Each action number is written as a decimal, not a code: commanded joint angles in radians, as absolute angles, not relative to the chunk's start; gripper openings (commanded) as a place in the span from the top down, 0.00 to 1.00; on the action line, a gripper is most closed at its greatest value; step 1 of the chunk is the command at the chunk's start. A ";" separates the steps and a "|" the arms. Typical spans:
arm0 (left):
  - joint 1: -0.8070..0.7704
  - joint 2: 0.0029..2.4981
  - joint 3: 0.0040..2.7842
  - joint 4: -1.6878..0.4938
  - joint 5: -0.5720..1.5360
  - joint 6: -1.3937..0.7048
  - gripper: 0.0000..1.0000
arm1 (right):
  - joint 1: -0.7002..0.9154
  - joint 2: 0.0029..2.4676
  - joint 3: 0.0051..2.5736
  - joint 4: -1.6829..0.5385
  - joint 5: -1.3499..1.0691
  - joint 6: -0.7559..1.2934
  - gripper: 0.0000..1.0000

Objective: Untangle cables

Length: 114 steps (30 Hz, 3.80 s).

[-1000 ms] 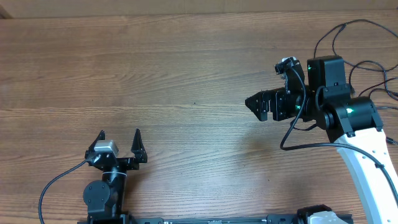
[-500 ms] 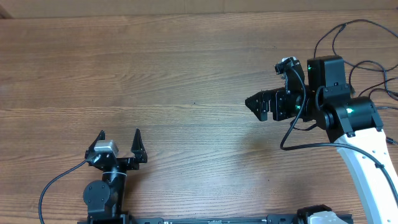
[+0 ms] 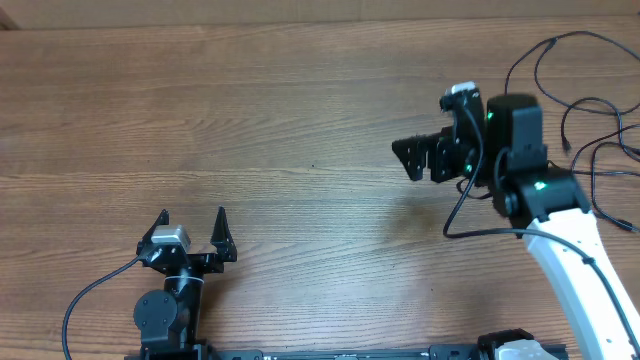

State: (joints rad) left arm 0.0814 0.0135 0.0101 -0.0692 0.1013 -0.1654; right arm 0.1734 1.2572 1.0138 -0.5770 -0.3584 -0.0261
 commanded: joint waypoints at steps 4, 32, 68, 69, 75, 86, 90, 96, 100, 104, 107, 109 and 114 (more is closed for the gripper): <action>0.091 0.004 0.005 -0.070 0.101 -0.179 0.00 | 0.176 1.130 0.789 -0.425 -0.406 -0.023 0.00; 0.091 0.004 0.005 -0.070 0.101 -0.179 0.00 | 0.173 0.521 0.157 0.218 -0.313 -0.024 0.00; 0.091 0.004 0.005 -0.070 0.101 -0.179 0.01 | 0.032 0.002 0.008 -0.073 -0.065 0.055 0.00; 0.091 0.004 0.005 -0.070 0.101 -0.179 0.00 | 0.032 0.002 0.008 -0.080 -0.035 0.074 0.00; 0.091 0.004 0.005 -0.070 0.101 -0.179 0.01 | 0.032 0.002 0.008 -0.085 -0.002 0.043 0.00; 0.091 0.004 0.005 -0.070 0.101 -0.179 0.00 | 0.033 0.002 0.008 -0.081 -0.080 -0.061 0.00; 0.091 0.004 0.005 -0.070 0.101 -0.179 0.00 | 0.033 0.002 0.007 -0.081 -0.080 -0.037 0.00; 0.091 0.004 0.005 -0.070 0.101 -0.179 0.00 | 0.033 0.002 0.008 -0.077 -0.080 0.007 0.00; 0.091 0.004 0.005 -0.070 0.101 -0.179 0.00 | 0.033 0.002 0.008 -0.077 -0.080 0.007 0.00; 0.091 0.004 0.005 -0.070 0.101 -0.179 0.00 | 0.027 0.002 0.008 -0.077 -0.080 0.007 0.00; 0.091 0.004 0.005 -0.070 0.101 -0.179 0.00 | 0.021 0.002 0.008 -0.077 -0.080 0.007 0.00; 0.091 0.004 0.005 -0.070 0.101 -0.179 0.00 | 0.020 0.002 0.008 -0.077 -0.080 0.007 0.00; 0.091 0.004 0.005 -0.070 0.101 -0.179 0.00 | 0.015 0.002 0.008 -0.077 -0.080 0.007 0.00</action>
State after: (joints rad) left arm 0.0814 0.0132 0.0097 -0.0677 0.1013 -0.1654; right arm 0.0254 0.0120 0.0185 -0.0826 -0.0750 0.0002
